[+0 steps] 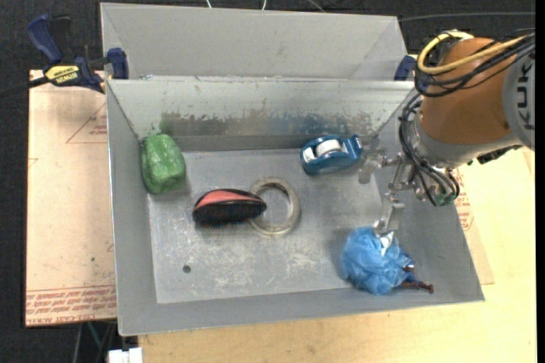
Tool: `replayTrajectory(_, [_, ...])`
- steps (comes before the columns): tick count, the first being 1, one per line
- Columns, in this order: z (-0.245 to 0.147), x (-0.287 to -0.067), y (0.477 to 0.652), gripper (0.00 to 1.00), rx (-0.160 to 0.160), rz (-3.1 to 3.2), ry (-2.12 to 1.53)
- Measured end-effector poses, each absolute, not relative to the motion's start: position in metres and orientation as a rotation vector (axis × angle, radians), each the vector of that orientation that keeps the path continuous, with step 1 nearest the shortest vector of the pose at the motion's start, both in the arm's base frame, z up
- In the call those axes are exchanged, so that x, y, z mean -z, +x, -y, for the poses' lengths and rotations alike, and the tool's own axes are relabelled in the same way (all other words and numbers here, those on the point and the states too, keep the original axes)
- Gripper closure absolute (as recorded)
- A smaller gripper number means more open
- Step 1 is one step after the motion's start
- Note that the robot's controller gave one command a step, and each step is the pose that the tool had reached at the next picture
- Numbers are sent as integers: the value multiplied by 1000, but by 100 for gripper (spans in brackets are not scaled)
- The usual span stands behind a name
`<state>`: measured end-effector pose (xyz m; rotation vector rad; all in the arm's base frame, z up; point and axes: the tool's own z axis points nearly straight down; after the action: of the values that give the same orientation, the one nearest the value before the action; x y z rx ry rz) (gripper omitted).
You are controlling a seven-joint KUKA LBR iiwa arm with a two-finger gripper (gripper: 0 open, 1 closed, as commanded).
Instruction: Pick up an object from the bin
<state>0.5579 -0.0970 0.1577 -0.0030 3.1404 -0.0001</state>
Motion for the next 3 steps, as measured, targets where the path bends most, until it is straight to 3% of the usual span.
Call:
replayTrajectory(1, [97,-158,558,0,0,-3140,-3])
replayTrajectory(2, [84,-95,515,0,-2,-3139,-74])
replayTrajectory(3, [83,-100,522,0,3,-3126,-141])
